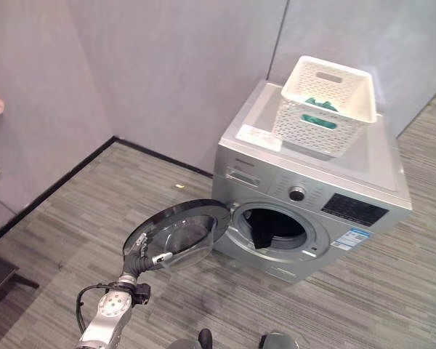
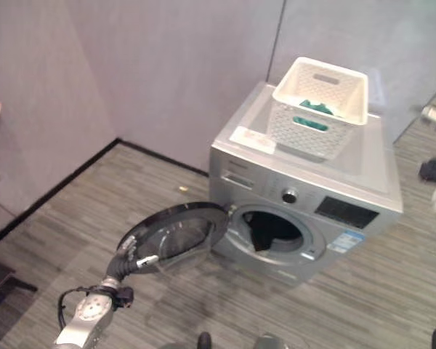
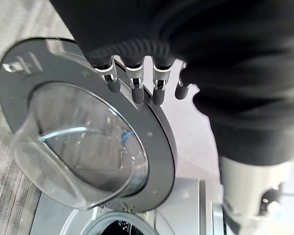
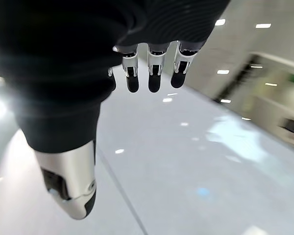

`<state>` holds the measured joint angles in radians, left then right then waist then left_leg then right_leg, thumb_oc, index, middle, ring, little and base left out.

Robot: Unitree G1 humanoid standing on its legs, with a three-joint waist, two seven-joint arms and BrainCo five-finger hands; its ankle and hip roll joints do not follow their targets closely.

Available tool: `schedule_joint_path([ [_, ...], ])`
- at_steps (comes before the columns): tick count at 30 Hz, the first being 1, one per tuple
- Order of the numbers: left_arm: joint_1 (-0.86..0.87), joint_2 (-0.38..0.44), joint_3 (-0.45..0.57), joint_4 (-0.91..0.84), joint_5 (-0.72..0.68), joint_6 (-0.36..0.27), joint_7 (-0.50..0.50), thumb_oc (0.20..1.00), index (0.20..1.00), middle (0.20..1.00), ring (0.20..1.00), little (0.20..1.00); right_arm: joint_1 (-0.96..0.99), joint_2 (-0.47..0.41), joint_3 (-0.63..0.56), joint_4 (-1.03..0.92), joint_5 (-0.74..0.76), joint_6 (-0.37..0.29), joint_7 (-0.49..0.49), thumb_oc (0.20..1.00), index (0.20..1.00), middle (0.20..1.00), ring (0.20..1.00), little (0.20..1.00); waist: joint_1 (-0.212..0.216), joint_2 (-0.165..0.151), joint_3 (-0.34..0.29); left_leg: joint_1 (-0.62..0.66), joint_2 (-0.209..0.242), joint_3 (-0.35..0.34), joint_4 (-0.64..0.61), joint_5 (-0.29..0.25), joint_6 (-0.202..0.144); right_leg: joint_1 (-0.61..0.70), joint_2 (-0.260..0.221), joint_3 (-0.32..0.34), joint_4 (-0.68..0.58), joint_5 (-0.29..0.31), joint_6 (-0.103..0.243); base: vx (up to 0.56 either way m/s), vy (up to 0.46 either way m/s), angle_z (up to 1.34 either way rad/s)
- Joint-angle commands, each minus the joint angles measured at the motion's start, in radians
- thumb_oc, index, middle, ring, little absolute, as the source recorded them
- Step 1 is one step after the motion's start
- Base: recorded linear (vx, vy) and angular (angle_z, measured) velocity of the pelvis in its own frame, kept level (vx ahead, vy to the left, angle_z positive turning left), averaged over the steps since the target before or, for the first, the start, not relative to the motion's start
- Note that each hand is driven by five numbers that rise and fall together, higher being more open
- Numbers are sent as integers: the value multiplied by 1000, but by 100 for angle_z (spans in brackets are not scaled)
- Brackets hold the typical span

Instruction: Grab the laundry basket,head to the washer,open it,put in the laundry and shut it.

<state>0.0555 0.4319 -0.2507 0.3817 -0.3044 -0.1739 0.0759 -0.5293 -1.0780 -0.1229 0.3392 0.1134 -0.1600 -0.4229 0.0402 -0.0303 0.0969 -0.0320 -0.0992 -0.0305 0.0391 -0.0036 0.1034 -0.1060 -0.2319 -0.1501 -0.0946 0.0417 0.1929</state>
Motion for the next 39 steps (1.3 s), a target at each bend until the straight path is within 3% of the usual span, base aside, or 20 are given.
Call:
schedule_joint_path([
  [1,-56,16,-14,-60,21,-81,-9,1000,1000,1000,1000,1000,-117,-43,80,51,29,-21,7,1000,1000,1000,1000,1000,-26,-41,65,113,100,-68,-27,-127,-72,-62,0,74,56,100,11,236,-165,91],
  [3,-58,6,-21,-52,20,-80,-9,1000,1000,1000,1000,1000,-150,-64,124,73,22,-4,28,1000,1000,1000,1000,1000,-42,-52,69,128,95,-92,-24,-138,-79,-59,-6,81,54,125,15,263,-193,99],
  [4,-60,-9,-51,-40,37,-81,-21,1000,1000,1000,1000,1000,-136,-107,137,122,14,24,83,1000,1000,1000,1000,1000,-54,-90,51,154,76,-128,-35,-155,-95,-17,-26,88,59,134,23,234,-164,69],
  [6,-59,-9,-52,-41,37,-81,-21,1000,1000,1000,1000,1000,-135,-107,137,122,14,23,83,1000,1000,1000,1000,1000,-56,-90,52,155,76,-131,-36,-155,-95,-16,-27,85,61,133,23,152,-130,92],
  [7,-46,-16,-56,-42,27,-79,-28,1000,1000,1000,1000,1000,-120,-118,149,161,36,29,118,1000,1000,1000,1000,1000,-65,-93,44,170,98,-155,-40,-155,-106,-20,-13,80,103,116,20,273,-305,126],
  [9,-10,-18,-44,-50,-19,-73,-42,1000,1000,1000,1000,1000,-189,-161,262,248,21,46,179,1000,1000,1000,1000,1000,-65,-90,32,193,150,-165,-60,-152,-129,-10,21,55,126,81,3,301,-385,69],
  [12,25,16,-58,-60,-31,-66,-75,1000,1000,1000,1000,1000,-457,-253,554,408,-23,91,280,1000,1000,1000,1000,1000,-64,-95,10,183,214,-158,-92,-116,-165,4,74,30,98,33,-31,166,-291,2],
  [17,27,26,-62,-51,-40,-60,-94,1000,1000,1000,1000,1000,-674,-263,792,493,-4,97,353,1000,1000,1000,1000,1000,-74,-81,4,161,256,-154,-118,-77,-188,-8,106,25,107,-1,-55,65,-155,-1],
  [21,30,24,-83,-50,-49,-59,-112,1000,1000,1000,1000,1000,-799,-184,946,585,-6,96,407,1000,1000,1000,1000,1000,-64,-84,-1,157,283,-150,-125,-45,-203,16,136,22,84,-16,-71,60,-122,14],
  [27,35,27,-86,-53,-53,-55,-122,1000,1000,1000,1000,1000,-861,-79,1028,748,-52,103,455,1000,1000,1000,1000,1000,-35,-88,-2,150,306,-150,-118,8,-221,45,164,16,50,-27,-88,44,-82,-1],
  [39,68,28,-70,-62,-69,-47,-150,1000,1000,1000,1000,1000,-809,-78,1130,762,-128,98,574,1000,1000,1000,1000,1000,-12,-102,3,131,353,-160,-118,86,-252,76,207,-13,17,-48,-109,35,-72,5],
])
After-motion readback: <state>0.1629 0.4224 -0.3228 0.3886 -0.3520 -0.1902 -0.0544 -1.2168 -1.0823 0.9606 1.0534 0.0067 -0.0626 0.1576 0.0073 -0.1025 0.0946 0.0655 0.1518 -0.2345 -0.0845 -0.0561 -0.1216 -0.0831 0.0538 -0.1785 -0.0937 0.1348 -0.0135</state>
